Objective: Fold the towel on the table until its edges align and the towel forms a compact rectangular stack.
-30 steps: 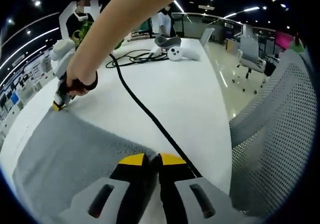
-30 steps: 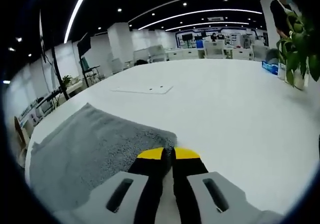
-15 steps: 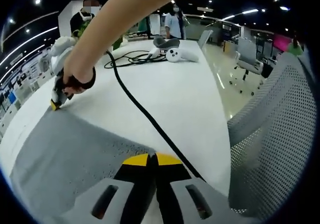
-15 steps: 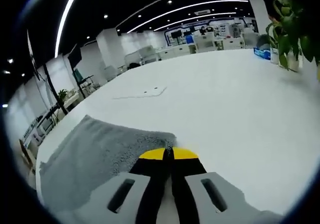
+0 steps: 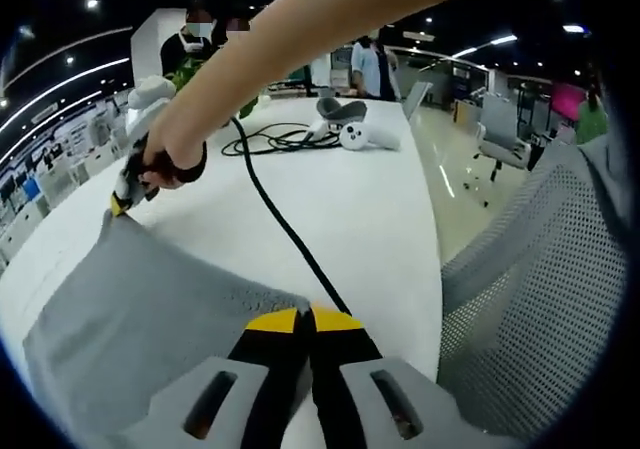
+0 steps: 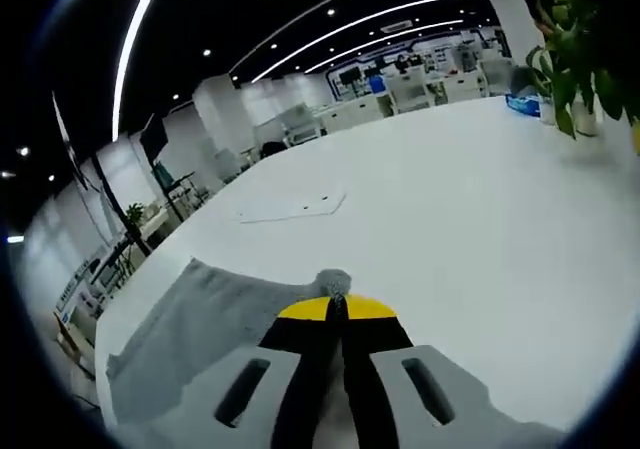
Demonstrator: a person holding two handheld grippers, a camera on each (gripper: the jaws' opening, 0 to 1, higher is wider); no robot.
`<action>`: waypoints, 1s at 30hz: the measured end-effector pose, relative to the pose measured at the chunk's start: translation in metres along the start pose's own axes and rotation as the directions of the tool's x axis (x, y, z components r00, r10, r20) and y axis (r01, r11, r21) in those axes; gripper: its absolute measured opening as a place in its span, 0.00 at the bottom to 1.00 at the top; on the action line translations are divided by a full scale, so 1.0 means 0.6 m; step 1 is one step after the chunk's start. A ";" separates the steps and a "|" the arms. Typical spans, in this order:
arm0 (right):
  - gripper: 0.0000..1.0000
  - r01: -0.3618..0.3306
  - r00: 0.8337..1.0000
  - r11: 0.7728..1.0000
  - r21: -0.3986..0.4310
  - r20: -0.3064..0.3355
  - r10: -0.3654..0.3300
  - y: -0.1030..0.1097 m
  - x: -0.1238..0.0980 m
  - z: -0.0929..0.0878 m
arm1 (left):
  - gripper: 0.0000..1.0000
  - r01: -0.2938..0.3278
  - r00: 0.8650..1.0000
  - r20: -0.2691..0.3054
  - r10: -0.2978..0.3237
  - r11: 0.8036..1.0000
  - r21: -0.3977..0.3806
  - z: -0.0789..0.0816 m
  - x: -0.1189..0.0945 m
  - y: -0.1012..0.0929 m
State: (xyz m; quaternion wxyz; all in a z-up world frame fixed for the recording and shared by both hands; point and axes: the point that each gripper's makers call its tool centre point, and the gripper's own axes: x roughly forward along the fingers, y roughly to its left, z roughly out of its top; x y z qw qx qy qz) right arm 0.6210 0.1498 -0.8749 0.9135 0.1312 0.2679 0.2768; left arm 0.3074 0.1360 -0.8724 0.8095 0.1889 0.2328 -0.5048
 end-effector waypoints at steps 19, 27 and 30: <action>0.00 -0.063 0.997 0.997 -0.037 0.041 0.064 0.073 -0.014 0.047 | 0.03 -0.053 0.995 0.080 0.065 0.988 -0.147 0.018 -0.078 0.032; 0.00 -0.062 0.996 0.998 -0.016 0.058 0.063 0.084 -0.003 0.063 | 0.03 -0.047 0.986 0.148 0.078 0.978 -0.205 0.031 -0.104 0.043; 0.00 -0.074 0.995 0.997 -0.018 0.065 0.075 0.096 0.001 0.071 | 0.03 -0.054 0.982 0.169 0.090 0.977 -0.206 0.038 -0.112 0.046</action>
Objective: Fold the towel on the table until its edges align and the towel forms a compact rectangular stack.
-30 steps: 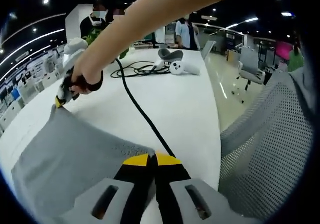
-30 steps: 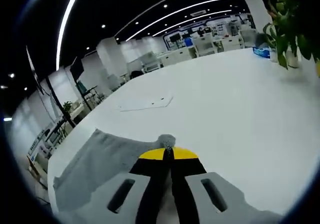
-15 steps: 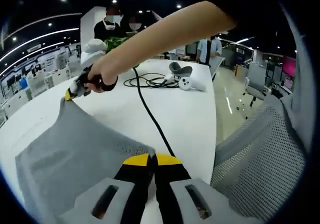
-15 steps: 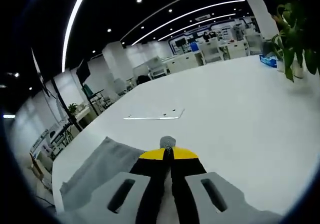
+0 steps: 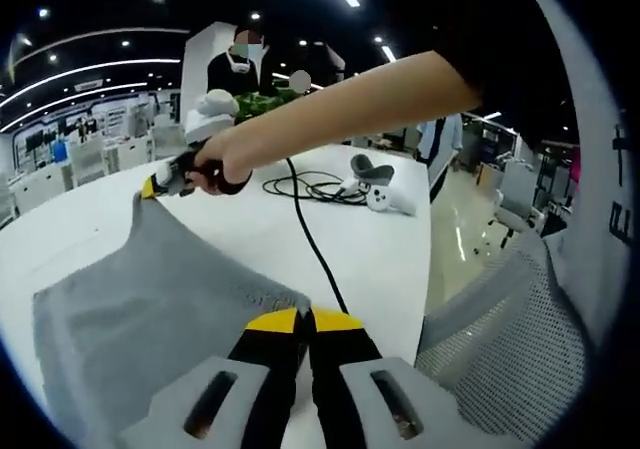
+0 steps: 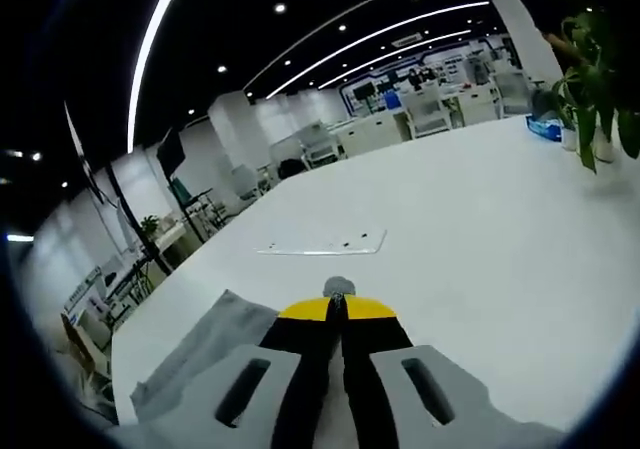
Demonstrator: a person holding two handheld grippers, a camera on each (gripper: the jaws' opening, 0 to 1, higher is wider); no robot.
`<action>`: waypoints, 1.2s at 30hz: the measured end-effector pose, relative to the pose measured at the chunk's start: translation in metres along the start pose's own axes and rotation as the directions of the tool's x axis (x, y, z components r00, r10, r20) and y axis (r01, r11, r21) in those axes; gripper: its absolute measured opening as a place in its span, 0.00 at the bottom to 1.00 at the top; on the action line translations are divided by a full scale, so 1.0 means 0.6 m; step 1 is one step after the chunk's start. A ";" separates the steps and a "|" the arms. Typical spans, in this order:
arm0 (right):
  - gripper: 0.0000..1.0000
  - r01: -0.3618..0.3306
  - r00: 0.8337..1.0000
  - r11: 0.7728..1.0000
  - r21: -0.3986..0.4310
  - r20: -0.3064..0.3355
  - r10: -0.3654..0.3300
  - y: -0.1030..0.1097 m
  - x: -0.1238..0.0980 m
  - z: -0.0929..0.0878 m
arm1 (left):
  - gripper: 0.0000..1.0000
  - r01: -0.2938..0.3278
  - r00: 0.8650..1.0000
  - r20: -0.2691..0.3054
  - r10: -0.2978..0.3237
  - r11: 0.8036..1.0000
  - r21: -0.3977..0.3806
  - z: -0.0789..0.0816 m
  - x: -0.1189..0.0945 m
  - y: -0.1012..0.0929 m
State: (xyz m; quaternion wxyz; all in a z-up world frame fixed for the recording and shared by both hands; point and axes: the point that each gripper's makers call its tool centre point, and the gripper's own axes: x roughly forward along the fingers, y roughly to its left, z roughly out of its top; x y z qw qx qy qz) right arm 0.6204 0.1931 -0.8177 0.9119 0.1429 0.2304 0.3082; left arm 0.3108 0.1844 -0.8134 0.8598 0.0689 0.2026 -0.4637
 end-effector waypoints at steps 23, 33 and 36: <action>0.00 -0.086 0.996 0.996 -0.007 0.036 0.087 0.109 0.052 0.043 | 0.03 -0.198 0.979 0.013 0.203 0.965 -0.171 -0.001 -0.108 0.069; 0.00 -0.122 0.992 0.992 -0.023 0.043 0.122 0.160 0.072 0.058 | 0.03 -0.276 0.959 0.007 0.283 0.940 -0.201 -0.012 -0.158 0.101; 0.00 -0.132 0.990 0.991 -0.028 0.040 0.133 0.177 0.077 0.057 | 0.03 -0.297 0.953 0.004 0.304 0.931 -0.211 -0.017 -0.169 0.108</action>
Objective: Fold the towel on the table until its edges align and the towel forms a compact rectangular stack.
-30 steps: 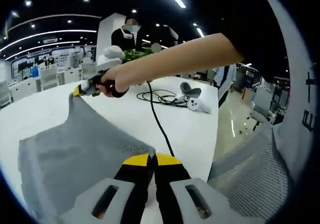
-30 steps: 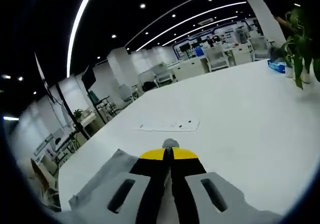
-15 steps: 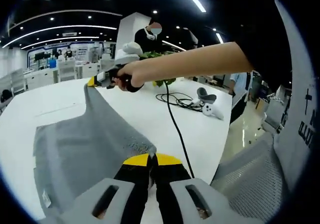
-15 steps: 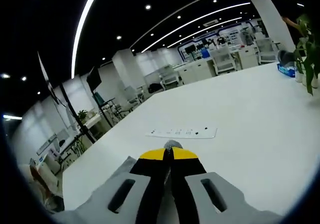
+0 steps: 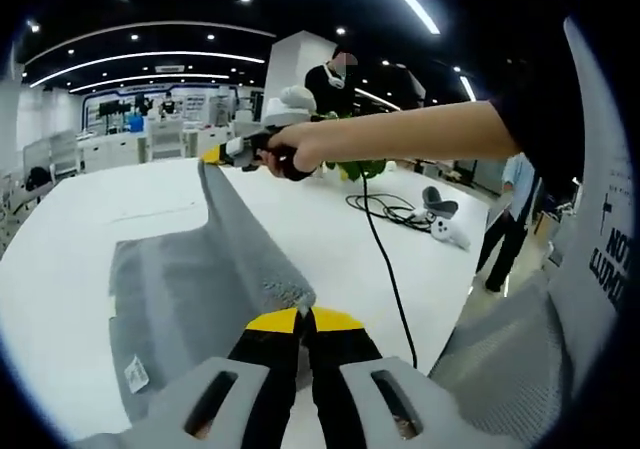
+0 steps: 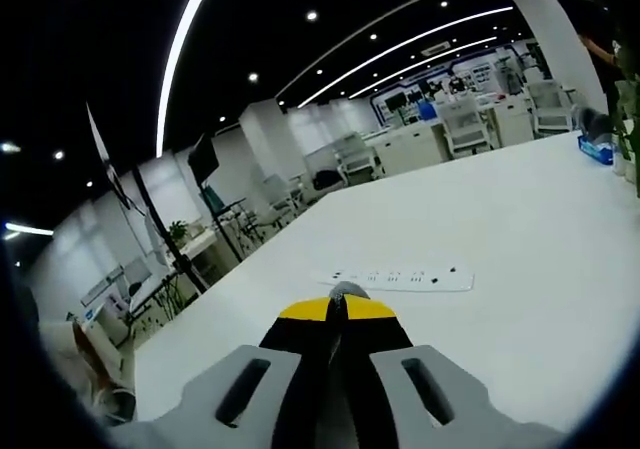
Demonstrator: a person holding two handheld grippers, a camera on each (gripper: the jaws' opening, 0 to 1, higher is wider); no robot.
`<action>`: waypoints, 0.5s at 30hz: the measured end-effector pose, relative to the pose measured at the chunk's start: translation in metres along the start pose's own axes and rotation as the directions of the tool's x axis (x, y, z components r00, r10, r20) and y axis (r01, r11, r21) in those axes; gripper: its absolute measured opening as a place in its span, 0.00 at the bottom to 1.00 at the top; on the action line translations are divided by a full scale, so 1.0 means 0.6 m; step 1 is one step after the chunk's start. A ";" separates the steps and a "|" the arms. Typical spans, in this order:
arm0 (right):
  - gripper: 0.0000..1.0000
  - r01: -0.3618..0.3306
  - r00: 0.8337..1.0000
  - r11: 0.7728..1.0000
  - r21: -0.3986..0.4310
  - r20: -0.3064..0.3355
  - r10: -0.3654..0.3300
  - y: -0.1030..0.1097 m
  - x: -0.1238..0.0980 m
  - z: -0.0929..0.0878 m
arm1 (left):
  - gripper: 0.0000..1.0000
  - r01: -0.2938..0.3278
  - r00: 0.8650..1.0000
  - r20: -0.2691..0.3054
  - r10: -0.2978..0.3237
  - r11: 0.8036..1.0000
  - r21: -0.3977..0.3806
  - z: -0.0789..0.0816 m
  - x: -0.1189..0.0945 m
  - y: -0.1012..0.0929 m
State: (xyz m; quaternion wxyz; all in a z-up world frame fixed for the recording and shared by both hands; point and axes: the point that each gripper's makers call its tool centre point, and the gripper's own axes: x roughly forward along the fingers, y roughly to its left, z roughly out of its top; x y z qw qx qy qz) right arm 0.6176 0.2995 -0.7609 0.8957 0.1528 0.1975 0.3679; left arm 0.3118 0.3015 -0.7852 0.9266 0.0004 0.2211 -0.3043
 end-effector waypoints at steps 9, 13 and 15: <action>0.00 -0.001 1.000 0.999 -0.036 -0.013 0.000 0.029 0.018 -0.001 | 0.03 -0.085 0.996 0.011 0.086 0.996 -0.040 -0.009 -0.029 0.038; 0.00 -0.016 1.000 0.998 -0.054 -0.014 0.015 0.043 0.038 0.001 | 0.03 -0.131 0.991 0.009 0.132 0.990 -0.052 -0.014 -0.046 0.059; 0.00 -0.017 1.000 0.998 -0.067 -0.011 0.017 0.052 0.043 0.002 | 0.03 -0.151 0.988 0.003 0.151 0.987 -0.049 -0.019 -0.054 0.070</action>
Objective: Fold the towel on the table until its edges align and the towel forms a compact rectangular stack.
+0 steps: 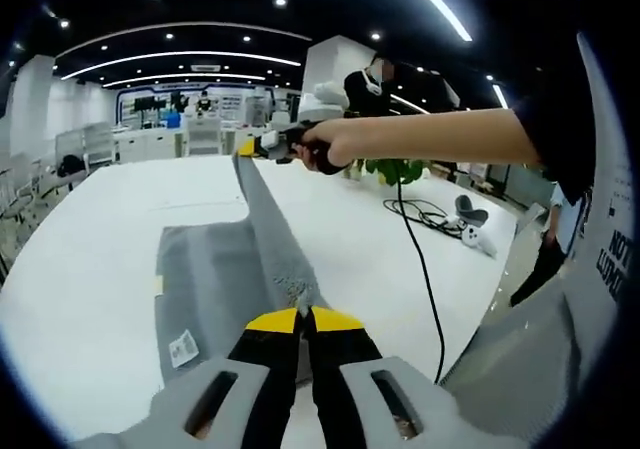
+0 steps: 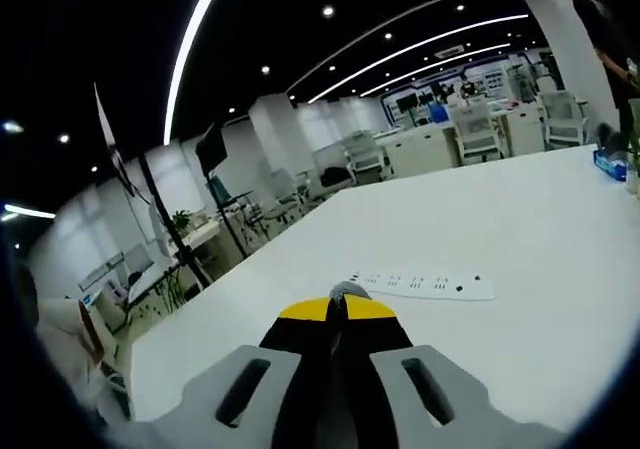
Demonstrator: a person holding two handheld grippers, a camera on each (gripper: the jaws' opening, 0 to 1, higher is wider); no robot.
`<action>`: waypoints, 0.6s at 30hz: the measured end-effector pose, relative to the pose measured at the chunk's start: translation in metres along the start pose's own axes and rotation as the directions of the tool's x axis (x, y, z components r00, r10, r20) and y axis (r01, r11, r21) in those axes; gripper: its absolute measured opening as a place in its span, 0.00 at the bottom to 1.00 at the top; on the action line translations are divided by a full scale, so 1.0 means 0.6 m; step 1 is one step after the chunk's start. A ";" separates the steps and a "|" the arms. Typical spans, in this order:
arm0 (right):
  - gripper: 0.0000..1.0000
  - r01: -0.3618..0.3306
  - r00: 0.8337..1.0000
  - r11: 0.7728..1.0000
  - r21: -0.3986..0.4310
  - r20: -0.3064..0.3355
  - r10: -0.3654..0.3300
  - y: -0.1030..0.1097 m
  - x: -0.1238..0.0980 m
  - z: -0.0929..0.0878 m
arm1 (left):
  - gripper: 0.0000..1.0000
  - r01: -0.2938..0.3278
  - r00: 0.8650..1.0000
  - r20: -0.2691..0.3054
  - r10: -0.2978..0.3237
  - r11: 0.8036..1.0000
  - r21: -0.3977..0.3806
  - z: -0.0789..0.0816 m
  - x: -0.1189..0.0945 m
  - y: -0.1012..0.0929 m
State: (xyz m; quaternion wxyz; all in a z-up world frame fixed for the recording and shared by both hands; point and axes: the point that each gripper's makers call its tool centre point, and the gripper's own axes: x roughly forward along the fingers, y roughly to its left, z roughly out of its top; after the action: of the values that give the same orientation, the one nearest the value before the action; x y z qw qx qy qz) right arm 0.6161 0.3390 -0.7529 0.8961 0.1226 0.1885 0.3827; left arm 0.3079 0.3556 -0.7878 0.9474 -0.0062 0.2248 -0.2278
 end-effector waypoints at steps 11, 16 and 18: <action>0.00 -0.017 1.000 1.000 -0.013 0.017 0.017 0.040 0.043 0.003 | 0.03 -0.100 0.995 0.004 0.100 0.993 -0.055 -0.022 -0.030 0.068; 0.00 -0.031 0.999 0.999 -0.033 0.009 0.031 0.069 0.072 -0.010 | 0.03 -0.145 0.989 -0.010 0.144 0.986 -0.081 -0.037 -0.039 0.096; 0.00 -0.034 0.999 0.999 -0.040 0.007 0.034 0.075 0.084 -0.017 | 0.03 -0.164 0.986 -0.018 0.163 0.982 -0.097 -0.047 -0.040 0.108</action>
State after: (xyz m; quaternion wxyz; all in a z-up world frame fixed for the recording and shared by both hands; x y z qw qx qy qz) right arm 0.6148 0.4072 -0.7580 0.8924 0.1093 0.1756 0.4010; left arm 0.3044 0.4266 -0.8105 0.9603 -0.0333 0.2402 -0.1377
